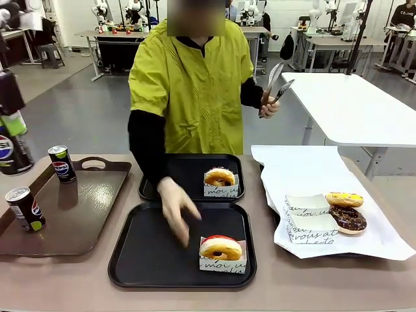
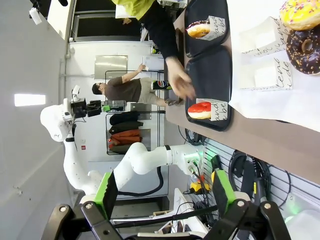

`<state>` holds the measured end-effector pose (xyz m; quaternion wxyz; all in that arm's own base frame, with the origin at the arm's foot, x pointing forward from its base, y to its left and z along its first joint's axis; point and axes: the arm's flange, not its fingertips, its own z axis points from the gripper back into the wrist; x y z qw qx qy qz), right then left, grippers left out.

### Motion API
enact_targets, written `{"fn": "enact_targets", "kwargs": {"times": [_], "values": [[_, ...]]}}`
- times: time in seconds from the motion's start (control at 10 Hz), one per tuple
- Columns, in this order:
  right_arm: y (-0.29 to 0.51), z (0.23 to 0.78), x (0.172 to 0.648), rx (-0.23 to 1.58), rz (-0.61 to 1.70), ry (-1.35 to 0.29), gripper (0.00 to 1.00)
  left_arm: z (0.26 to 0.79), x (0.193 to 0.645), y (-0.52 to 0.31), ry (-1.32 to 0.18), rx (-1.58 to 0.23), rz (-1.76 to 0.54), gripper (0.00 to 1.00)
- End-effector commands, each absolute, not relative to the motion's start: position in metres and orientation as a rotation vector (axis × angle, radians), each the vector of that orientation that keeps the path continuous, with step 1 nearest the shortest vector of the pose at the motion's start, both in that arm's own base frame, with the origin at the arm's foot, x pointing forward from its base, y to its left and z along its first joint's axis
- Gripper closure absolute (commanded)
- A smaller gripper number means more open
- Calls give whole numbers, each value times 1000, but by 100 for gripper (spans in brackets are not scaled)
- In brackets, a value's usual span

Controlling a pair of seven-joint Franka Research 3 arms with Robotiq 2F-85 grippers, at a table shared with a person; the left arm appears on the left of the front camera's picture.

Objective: Set up donuts and drinks on trays.
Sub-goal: Pick up one Pepsi coke and place it on the Flat Tray.

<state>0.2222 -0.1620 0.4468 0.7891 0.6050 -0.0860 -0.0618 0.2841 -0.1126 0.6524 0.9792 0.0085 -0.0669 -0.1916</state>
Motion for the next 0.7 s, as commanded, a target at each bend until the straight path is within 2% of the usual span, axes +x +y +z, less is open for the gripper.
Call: {"fn": "enact_targets", "kwargs": {"times": [0.0, 0.2, 0.5, 0.6], "values": [[-161, 446, 221, 1309, -129, -189, 0, 651, 297, -120, -140, 13, -391, 42], [-161, 446, 221, 1309, -129, -189, 0, 644, 298, -117, -124, 17, -390, 42], [-161, 446, 221, 1309, -129, -189, 0, 572, 404, -210, -99, -32, -451, 42], [-161, 446, 221, 1309, -129, -189, 0, 559, 419, -223, -139, -16, -420, 42]]}}
